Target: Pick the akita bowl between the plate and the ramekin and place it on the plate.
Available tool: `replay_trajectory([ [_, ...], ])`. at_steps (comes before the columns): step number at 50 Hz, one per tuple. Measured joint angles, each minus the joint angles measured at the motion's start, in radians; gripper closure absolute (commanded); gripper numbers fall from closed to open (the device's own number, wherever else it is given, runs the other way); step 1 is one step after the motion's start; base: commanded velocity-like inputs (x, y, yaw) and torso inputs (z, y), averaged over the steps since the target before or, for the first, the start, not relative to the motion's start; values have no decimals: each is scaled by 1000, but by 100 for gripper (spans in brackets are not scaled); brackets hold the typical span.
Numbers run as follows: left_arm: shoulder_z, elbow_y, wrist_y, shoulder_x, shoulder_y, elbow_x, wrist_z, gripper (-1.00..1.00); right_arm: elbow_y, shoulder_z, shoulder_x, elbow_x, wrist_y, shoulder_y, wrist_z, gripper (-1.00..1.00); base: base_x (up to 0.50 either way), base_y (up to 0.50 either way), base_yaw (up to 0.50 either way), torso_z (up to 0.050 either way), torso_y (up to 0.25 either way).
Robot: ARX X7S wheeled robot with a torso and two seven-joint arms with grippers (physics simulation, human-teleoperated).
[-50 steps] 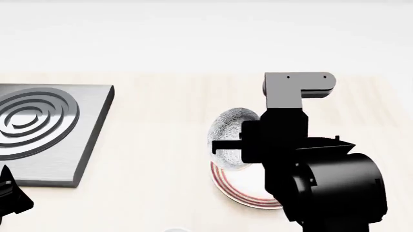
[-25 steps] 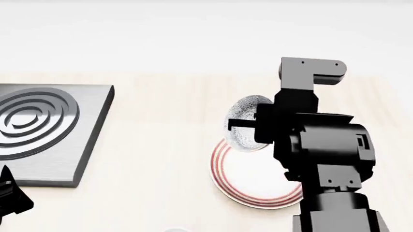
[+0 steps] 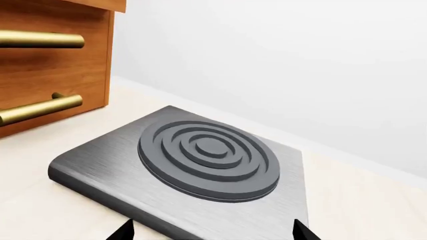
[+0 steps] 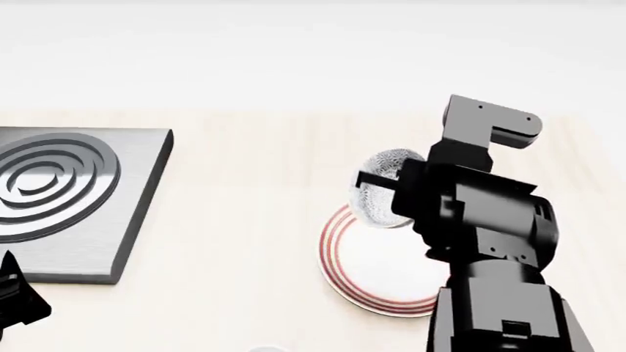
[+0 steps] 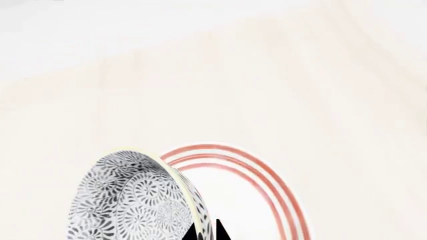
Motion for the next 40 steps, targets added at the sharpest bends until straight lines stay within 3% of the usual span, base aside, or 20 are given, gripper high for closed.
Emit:
replay_trajectory([
  [19, 4, -2, 5, -3, 1, -3, -2, -100, 34, 190, -25, -163, -32, -38, 29, 100, 0, 0, 0, 0, 1],
  [40, 9, 2, 8, -7, 3, -4, -6, -100, 34, 322, -23, -204, -18, -77, 53, 100, 0, 0, 0, 0, 0],
])
